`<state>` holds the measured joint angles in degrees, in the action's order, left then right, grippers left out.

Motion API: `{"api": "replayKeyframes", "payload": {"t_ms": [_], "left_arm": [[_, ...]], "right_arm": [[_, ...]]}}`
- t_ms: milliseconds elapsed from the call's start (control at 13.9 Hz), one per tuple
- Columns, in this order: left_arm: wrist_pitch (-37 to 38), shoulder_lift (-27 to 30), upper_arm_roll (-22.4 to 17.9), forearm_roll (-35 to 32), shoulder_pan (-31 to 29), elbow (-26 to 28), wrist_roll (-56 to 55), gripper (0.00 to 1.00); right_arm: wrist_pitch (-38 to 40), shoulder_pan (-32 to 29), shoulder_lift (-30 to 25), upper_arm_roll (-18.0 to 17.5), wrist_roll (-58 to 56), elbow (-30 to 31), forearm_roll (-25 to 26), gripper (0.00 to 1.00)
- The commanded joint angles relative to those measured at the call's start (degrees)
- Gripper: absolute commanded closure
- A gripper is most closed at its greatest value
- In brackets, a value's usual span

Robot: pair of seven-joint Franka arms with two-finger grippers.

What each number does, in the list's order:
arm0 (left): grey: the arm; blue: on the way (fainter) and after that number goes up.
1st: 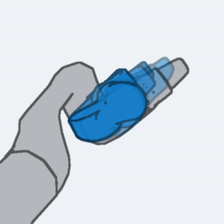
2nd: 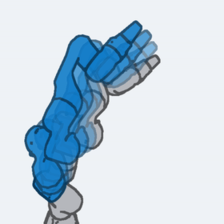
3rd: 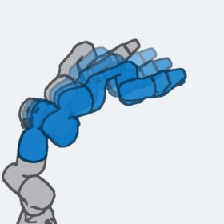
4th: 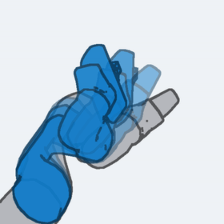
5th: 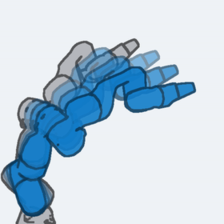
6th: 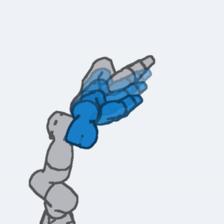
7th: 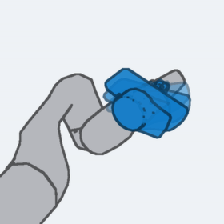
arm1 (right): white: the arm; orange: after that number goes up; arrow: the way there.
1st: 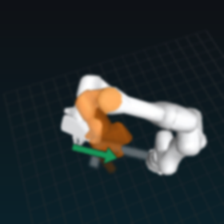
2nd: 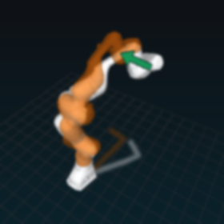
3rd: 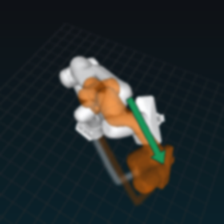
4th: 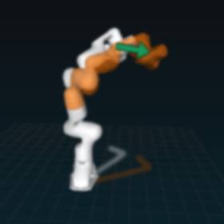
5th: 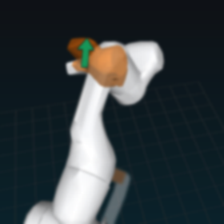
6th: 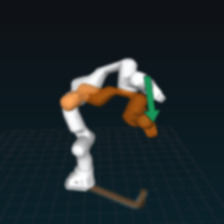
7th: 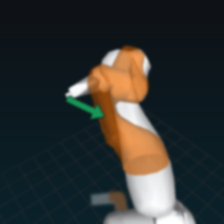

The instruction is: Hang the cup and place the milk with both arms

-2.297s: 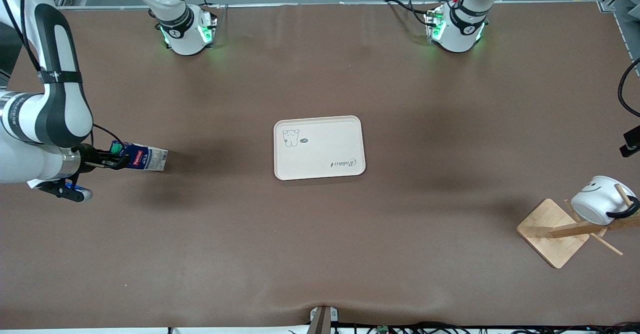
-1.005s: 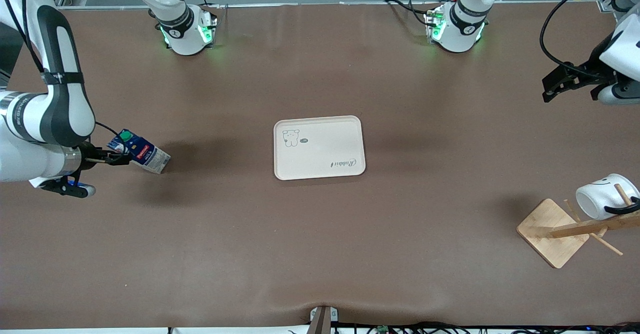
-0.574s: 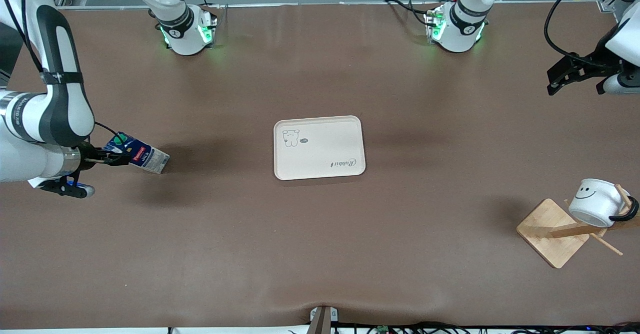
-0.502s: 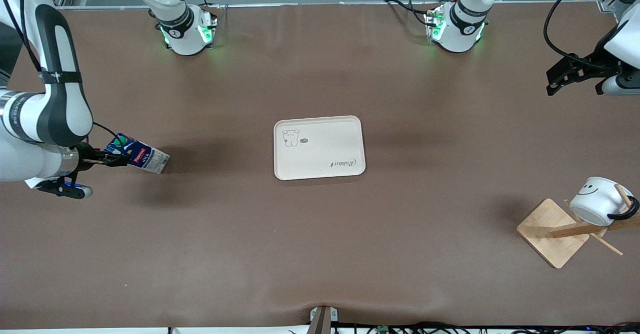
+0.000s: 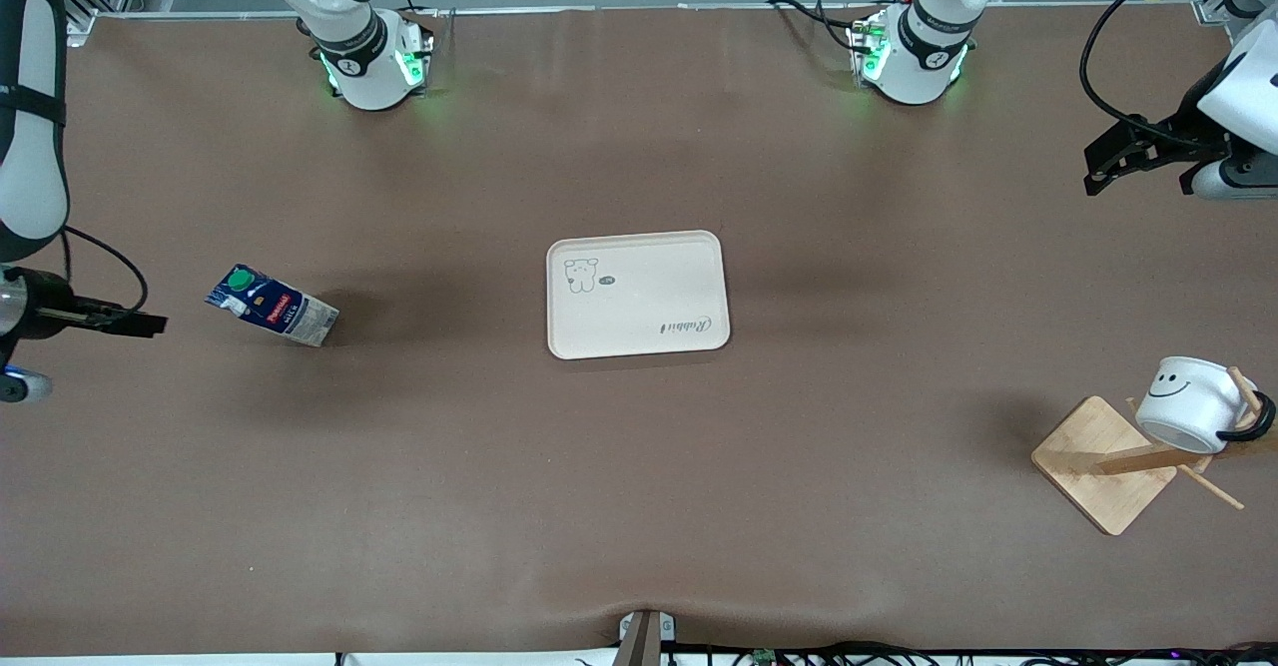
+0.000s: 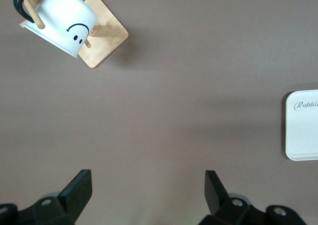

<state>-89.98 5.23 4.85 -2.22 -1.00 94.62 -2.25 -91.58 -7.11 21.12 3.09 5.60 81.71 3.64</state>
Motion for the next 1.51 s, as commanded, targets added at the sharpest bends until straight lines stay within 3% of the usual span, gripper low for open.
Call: {"api": "replayKeyframes", "payload": {"t_ms": [0,215,359,502,718,789,1220,1435], "left_arm": [[-0.3,0.4,-0.4,1.2,-0.1,0.0,0.0,0.00],[0.2,0.5,-0.2,1.2,-1.5,0.0,0.3,0.00],[0.2,0.4,0.1,1.3,-1.4,0.2,0.3,0.00],[0.4,0.6,0.2,1.5,-1.4,0.3,0.2,0.00],[0.9,0.9,0.2,1.5,-1.5,0.4,0.3,0.00],[2.2,0.9,0.2,1.6,-1.5,0.0,0.1,0.00],[3.1,0.9,0.0,1.9,-1.5,-0.6,0.1,0.00],[3.1,0.5,-0.2,1.8,-1.6,-1.3,-0.5,0.00]], "right_arm": [[4.3,-1.2,0.2,-1.0,1.3,-6.0,-1.5,0.00],[12.5,1.4,-2.1,-1.8,1.7,-11.2,-2.1,0.00],[13.9,1.5,-7.9,-1.7,1.0,-10.2,-5.6,0.00],[15.4,2.5,-11.6,-1.7,1.4,-6.2,-5.5,0.00],[7.5,-0.3,-20.4,-1.2,1.6,7.4,-5.5,0.00],[7.0,-0.4,-21.4,-1.2,1.4,9.8,-5.4,0.00],[6.7,0.6,-18.7,-1.7,0.8,4.9,-4.4,0.00],[9.9,1.0,-19.5,-1.6,0.9,5.8,-4.3,0.00]]}}
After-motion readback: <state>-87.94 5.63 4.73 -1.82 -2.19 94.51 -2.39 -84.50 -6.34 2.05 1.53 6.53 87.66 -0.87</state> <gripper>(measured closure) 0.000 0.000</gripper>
